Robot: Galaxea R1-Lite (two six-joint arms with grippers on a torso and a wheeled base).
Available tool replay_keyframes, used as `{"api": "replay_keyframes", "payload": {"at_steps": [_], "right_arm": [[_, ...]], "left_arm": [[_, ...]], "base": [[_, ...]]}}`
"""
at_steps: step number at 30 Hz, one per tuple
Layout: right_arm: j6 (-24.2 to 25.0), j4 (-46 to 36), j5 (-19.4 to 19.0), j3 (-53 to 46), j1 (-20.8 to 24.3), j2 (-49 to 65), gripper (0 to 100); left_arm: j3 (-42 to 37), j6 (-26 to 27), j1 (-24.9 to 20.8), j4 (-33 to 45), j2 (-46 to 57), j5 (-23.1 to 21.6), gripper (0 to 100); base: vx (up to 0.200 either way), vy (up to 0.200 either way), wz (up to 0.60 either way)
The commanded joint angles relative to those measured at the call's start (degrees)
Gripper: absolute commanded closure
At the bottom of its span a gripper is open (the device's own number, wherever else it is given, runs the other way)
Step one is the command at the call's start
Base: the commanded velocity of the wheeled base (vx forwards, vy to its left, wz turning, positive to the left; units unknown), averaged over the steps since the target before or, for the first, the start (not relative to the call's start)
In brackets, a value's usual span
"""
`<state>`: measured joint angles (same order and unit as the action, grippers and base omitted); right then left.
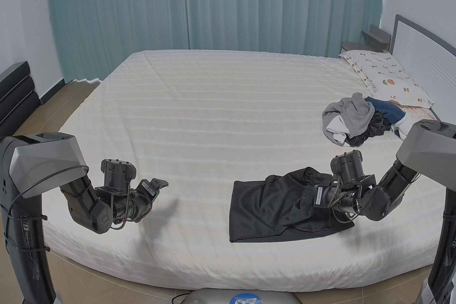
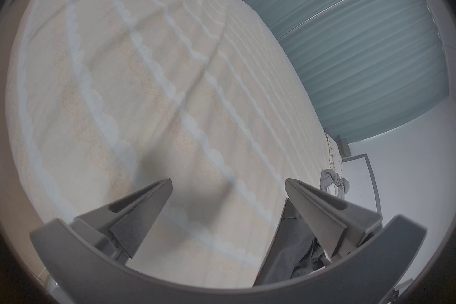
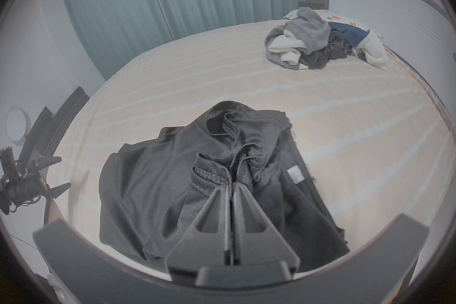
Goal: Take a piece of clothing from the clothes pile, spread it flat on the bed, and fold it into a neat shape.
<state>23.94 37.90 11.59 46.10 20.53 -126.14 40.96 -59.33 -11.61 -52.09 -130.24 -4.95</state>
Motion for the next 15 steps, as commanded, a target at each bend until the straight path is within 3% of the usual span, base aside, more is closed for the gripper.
{"api": "replay_keyframes", "payload": {"at_steps": [1, 4, 5, 15], "right_arm": [[0.3, 0.2, -3.0, -6.2, -3.7, 5.6, 100], [0.3, 0.4, -4.1, -7.5, -4.4, 5.7, 100], [0.8, 1.4, -6.1, -9.7, -5.6, 5.3, 100], [0.1, 12.8, -8.7, -16.7, -10.6, 1.2, 100]], "left_arm": [[0.0, 0.0, -0.1, 0.0, -0.1, 0.0, 0], [0.0, 0.0, -0.1, 0.0, -0.1, 0.0, 0], [0.0, 0.0, -0.1, 0.0, 0.0, -0.1, 0], [-0.1, 0.0, 0.0, 0.0, 0.0, -0.1, 0]], "base": [[0.0, 0.0, 0.0], [0.0, 0.0, 0.0], [0.0, 0.0, 0.0], [0.0, 0.0, 0.0]]}}
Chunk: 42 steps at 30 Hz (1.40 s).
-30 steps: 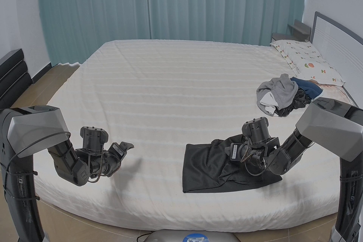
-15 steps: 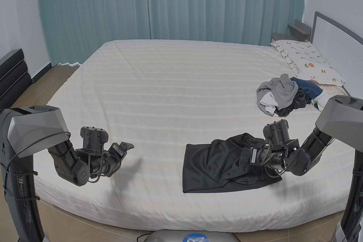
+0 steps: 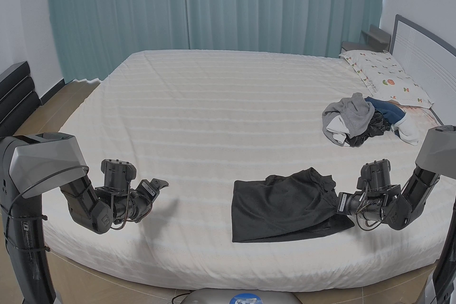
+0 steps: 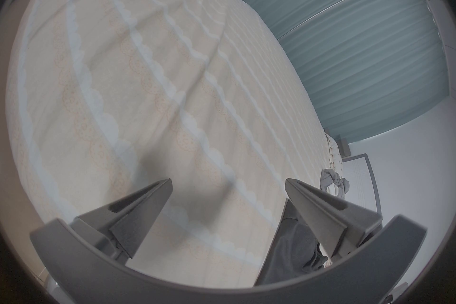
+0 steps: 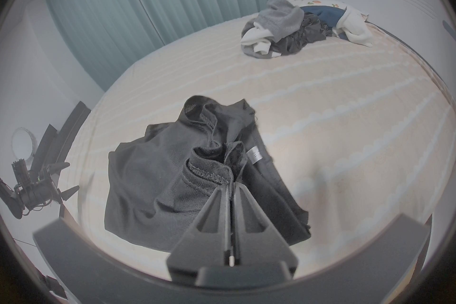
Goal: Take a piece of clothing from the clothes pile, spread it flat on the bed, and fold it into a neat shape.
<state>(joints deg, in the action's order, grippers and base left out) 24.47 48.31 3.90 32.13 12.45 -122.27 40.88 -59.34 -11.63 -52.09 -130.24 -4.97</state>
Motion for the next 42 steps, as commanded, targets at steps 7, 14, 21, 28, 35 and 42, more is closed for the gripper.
{"api": "replay_keyframes", "payload": {"at_steps": [7, 14, 21, 28, 35, 42], "right_arm": [[-0.4, 10.7, -2.1, -8.0, -3.7, -6.2, 0], [-0.2, 15.8, -4.3, -10.2, -6.8, -4.1, 0], [0.4, 15.8, -6.0, -4.7, -7.3, -1.0, 0], [2.2, 8.8, -6.2, 9.1, -3.9, -5.0, 0], [9.2, 2.2, -6.2, 22.6, 0.2, -12.9, 0], [15.7, 2.3, -6.8, 26.7, 0.3, -16.0, 0]], "left_arm": [[0.0, -0.1, 0.0, 0.0, 0.0, 0.1, 0], [0.0, -0.1, -0.1, 0.0, 0.0, 0.1, 0], [0.0, -0.1, 0.0, 0.0, -0.1, 0.1, 0], [-0.1, -0.1, -0.1, 0.0, 0.0, 0.1, 0], [-0.1, -0.1, -0.1, -0.1, 0.0, 0.2, 0], [-0.1, -0.1, -0.1, -0.2, 0.0, 0.3, 0]], "base": [[0.0, 0.0, 0.0], [0.0, 0.0, 0.0], [0.0, 0.0, 0.0], [0.0, 0.0, 0.0], [0.0, 0.0, 0.0], [0.0, 0.0, 0.0]]}}
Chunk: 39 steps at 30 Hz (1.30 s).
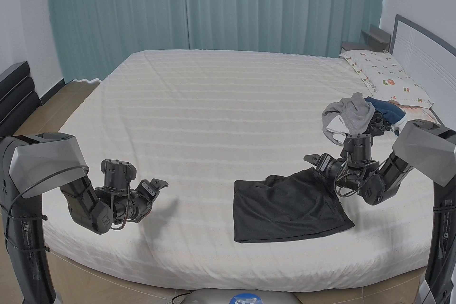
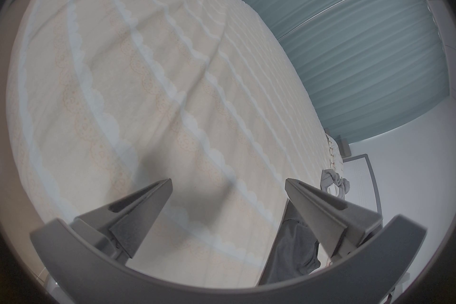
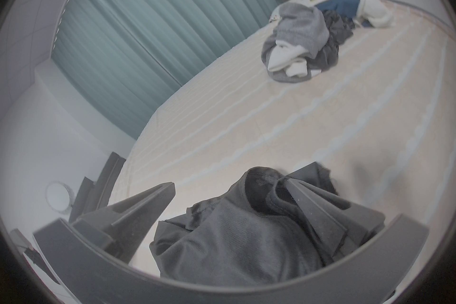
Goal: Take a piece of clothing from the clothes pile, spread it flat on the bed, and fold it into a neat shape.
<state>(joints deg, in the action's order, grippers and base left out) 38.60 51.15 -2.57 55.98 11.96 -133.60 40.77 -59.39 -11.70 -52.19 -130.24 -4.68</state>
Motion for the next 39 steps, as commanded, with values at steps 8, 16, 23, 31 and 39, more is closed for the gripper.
{"api": "replay_keyframes", "payload": {"at_steps": [8, 16, 23, 31, 39], "right_arm": [[2.6, -1.0, -4.3, 4.5, -0.1, -4.6, 0], [2.6, -1.1, -4.4, 6.4, -0.1, -7.1, 0], [2.5, -1.1, -3.8, 7.8, -0.5, -9.2, 100], [2.5, -1.2, -3.6, 6.6, -4.1, -6.1, 100], [2.5, -4.8, -5.3, 4.8, -6.7, -3.6, 100]], "left_arm": [[0.7, 0.1, -0.1, 0.1, -0.6, 0.7, 0], [0.8, 0.1, -0.1, 0.0, -0.8, 0.7, 0], [0.8, 0.1, -0.1, 0.0, -0.8, 0.7, 0], [0.6, 1.1, -0.1, 0.1, -0.8, 0.7, 0], [0.5, 1.5, -0.1, 0.2, -0.8, 0.6, 0]], "base": [[0.0, 0.0, 0.0], [0.0, 0.0, 0.0], [0.0, 0.0, 0.0], [0.0, 0.0, 0.0], [0.0, 0.0, 0.0]]}}
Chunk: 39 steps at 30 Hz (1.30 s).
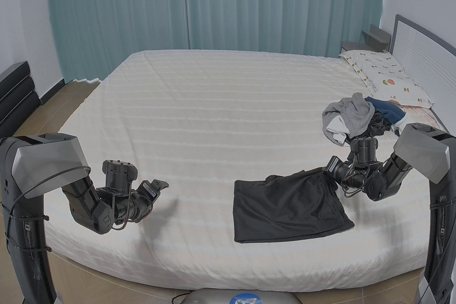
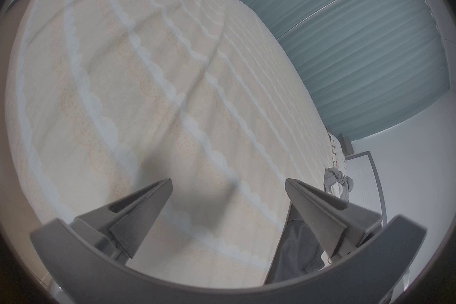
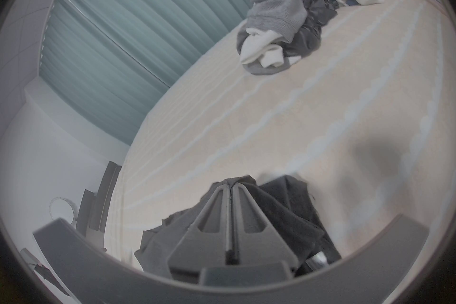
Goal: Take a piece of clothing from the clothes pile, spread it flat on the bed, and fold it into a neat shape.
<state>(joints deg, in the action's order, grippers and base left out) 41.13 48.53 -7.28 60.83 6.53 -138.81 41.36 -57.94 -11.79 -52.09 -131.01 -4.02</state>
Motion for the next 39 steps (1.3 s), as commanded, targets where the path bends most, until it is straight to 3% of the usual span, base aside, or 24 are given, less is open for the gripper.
{"api": "replay_keyframes", "payload": {"at_steps": [1, 8, 20, 21, 31, 37, 39], "right_arm": [[0.0, -2.8, -0.7, 0.3, -1.7, 1.4, 100], [0.0, -3.4, -0.9, 2.5, -4.3, -0.5, 100], [0.0, -5.3, -0.8, 2.8, -5.0, -0.8, 100], [0.0, -5.0, -0.9, 2.8, -5.0, -1.0, 0], [0.1, -3.5, -1.8, -4.1, -4.2, 6.8, 0], [-0.7, -3.0, -6.7, -14.9, -4.5, 11.8, 0], [-2.1, 2.0, -15.8, -23.3, -7.1, 13.7, 0]], "left_arm": [[-0.1, 0.0, 0.0, 0.0, 0.0, 0.1, 0], [-0.1, 0.0, 0.0, 0.1, 0.0, 0.0, 0], [-0.1, 0.0, 0.0, 0.1, 0.0, 0.0, 0], [0.0, 0.0, 0.0, 0.1, 0.0, 0.1, 0], [0.1, -0.1, 0.0, 0.1, 0.0, 0.0, 0], [0.0, 0.0, 0.0, 0.0, -0.1, 0.1, 0], [0.0, 0.1, 0.0, 0.0, -0.1, 0.1, 0]], "base": [[0.0, 0.0, 0.0], [0.0, 0.0, 0.0], [0.0, 0.0, 0.0], [0.0, 0.0, 0.0], [0.0, 0.0, 0.0], [0.0, 0.0, 0.0], [0.0, 0.0, 0.0]]}}
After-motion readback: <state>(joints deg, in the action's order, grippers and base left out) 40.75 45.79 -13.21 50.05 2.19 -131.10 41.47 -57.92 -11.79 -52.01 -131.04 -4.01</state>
